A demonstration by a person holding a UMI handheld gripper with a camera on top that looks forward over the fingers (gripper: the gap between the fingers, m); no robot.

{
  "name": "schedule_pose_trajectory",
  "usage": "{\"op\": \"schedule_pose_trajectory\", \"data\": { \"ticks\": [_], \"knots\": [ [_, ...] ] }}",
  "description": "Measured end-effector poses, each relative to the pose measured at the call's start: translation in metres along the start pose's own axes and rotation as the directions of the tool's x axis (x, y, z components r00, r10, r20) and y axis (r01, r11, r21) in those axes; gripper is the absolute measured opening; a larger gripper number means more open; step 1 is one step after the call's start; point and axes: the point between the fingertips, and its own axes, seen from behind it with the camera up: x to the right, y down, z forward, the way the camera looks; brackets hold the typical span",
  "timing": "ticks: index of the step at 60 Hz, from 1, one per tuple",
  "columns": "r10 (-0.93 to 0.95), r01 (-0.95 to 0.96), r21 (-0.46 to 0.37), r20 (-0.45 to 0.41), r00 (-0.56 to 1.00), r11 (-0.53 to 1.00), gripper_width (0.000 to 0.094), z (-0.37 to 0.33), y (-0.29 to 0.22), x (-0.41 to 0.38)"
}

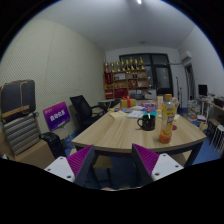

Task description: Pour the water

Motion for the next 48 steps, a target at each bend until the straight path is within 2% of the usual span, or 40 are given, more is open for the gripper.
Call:
{"op": "schedule_pose_trajectory", "data": {
  "ticks": [12, 27, 33, 48],
  "knots": [
    [-0.016, 0.016, 0.009, -0.061, 0.998, 1.0, 0.0829, 0.021, -0.003, 0.041],
    [-0.07, 0.093, 0.136, -0.165, 0.984, 0.986, 0.0822, 0.056, -0.016, 0.141],
    [-0.057, 0.088, 0.143, -0.211, 0.976, 0.986, 0.0827, 0.079, -0.018, 0.194],
    [-0.094, 0.148, 0.135, -0.345, 0.934, 0.98, 0.0821, 0.148, -0.031, 0.265]
  ]
}}
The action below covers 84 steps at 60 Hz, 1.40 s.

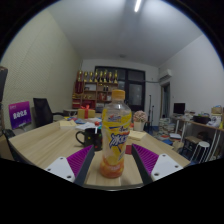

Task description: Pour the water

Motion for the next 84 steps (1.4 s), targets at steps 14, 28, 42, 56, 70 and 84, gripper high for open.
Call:
{"op": "schedule_pose_trajectory", "data": {
  "ticks": [14, 28, 42, 56, 70, 84],
  "knots": [
    [0.065, -0.065, 0.0, -0.05, 0.997, 0.998, 0.0611, 0.064, 0.007, 0.015],
    [0.078, -0.075, 0.046, -0.064, 0.995, 0.996, 0.0446, 0.063, 0.004, 0.016],
    [-0.246, 0.252, 0.045, -0.108, 0.963, 0.967, 0.0331, 0.078, -0.023, 0.054],
    [-0.94, 0.965, -0.035, -0.239, 0.246, 0.261, 0.0331, 0.13, -0.126, 0.099],
    [-0.891, 0.915, -0.09, -0.21, -0.402, -0.392, 0.033, 0.169, -0.14, 0.07],
    [-0.695, 0.735, -0.147, -0.248, -0.675, -0.662, 0.0329, 0.187, -0.151, 0.046]
  ]
}}
